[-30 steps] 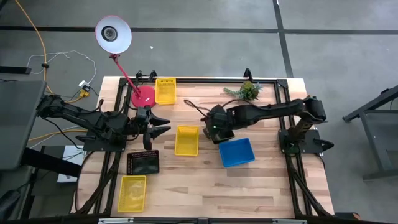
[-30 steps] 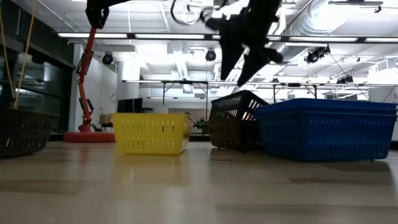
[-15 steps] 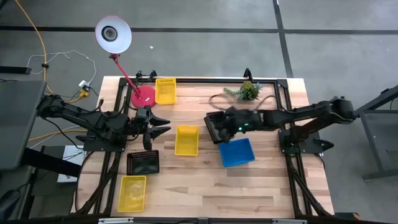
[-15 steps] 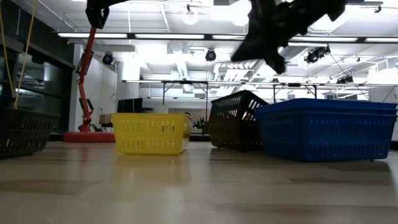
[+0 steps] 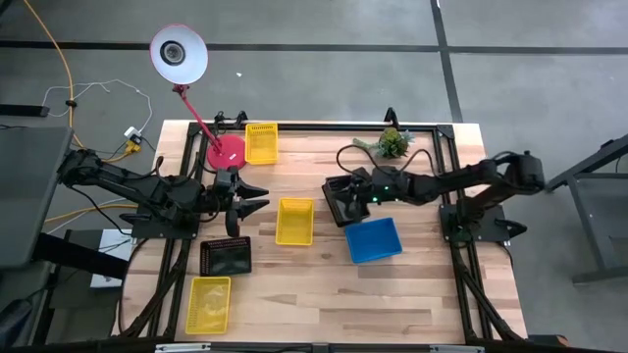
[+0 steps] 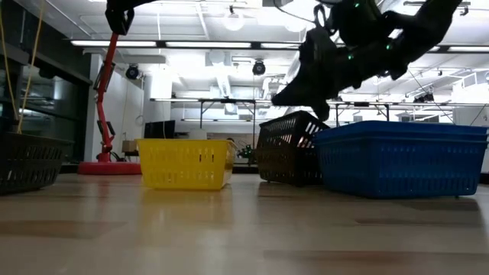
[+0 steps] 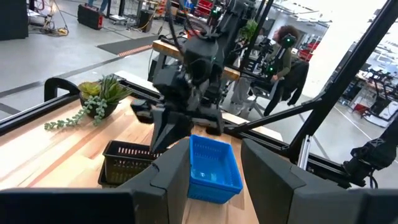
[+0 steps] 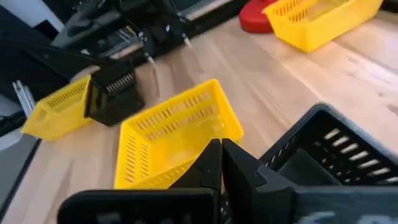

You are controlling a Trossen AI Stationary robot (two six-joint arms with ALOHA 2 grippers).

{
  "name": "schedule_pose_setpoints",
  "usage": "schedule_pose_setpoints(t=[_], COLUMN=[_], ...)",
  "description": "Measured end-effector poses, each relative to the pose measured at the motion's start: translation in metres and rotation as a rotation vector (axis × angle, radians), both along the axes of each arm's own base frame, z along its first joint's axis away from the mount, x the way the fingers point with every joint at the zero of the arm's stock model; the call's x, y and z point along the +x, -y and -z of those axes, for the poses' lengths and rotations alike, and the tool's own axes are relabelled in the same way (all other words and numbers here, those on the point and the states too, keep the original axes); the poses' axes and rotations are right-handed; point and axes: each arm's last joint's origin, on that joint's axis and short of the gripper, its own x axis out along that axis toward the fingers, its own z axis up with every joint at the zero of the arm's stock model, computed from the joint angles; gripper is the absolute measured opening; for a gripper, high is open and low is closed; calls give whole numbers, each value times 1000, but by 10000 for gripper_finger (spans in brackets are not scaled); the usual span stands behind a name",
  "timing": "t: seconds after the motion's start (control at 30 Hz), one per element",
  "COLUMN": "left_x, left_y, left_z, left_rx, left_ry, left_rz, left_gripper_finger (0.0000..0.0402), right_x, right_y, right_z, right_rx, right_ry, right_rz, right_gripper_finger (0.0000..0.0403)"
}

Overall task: Stack baskets by color
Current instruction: Stack the right black bin on the middle black bin

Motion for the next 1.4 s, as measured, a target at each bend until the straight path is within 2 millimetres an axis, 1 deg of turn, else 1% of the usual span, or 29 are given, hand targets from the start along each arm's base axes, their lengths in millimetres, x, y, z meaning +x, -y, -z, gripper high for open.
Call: schedule_pose_setpoints(t=[0.1, 0.23, 0.57, 0.63, 0.73, 0.8, 0.87, 0.93, 1.03, 1.13, 1.23, 1.4], left_x=[0, 0, 0, 0, 0, 0, 0, 0, 0, 0, 0, 0], left_y=[0, 0, -1, -1, -1, -1, -1, -1, -1, -1, -1, -1], left_z=[0, 0, 0, 0, 0, 0, 0, 0, 0, 0, 0, 1], left_rx=[0, 0, 3, 3, 3, 3, 3, 3, 4, 4, 4, 4], left_ry=[0, -1, -1, -1, -1, -1, -1, -2, -4, -4, -4, -6], left_rz=[0, -3, -22, -26, -26, -26, -26, -26, -26, -27, -28, -30], left_gripper_finger=[131, 131, 131, 131, 131, 131, 131, 131, 131, 131, 131, 131], right_x=[2, 3, 0, 0, 1, -2, -10, -19, -33, -43, -49, -44], right_y=[4, 7, 10, 9, 8, 8, 8, 9, 11, 15, 17, 14], right_z=[9, 14, 21, 17, -3, -17, -26, -32, -29, -20, -7, 3], right_rx=[2, -9, -28, -4, 0, 0, 13, 28, 53, 156, 242, 341], right_ry=[-32, -52, -122, -101, -35, -35, -102, -211, -401, -521, -647, -695], right_rz=[6, 9, 27, 14, -13, -10, 38, 137, 314, 442, 478, 400], right_gripper_finger=[0, 0, 0, 0, 0, 0, 0, 0, 0, 0, 0, 0])
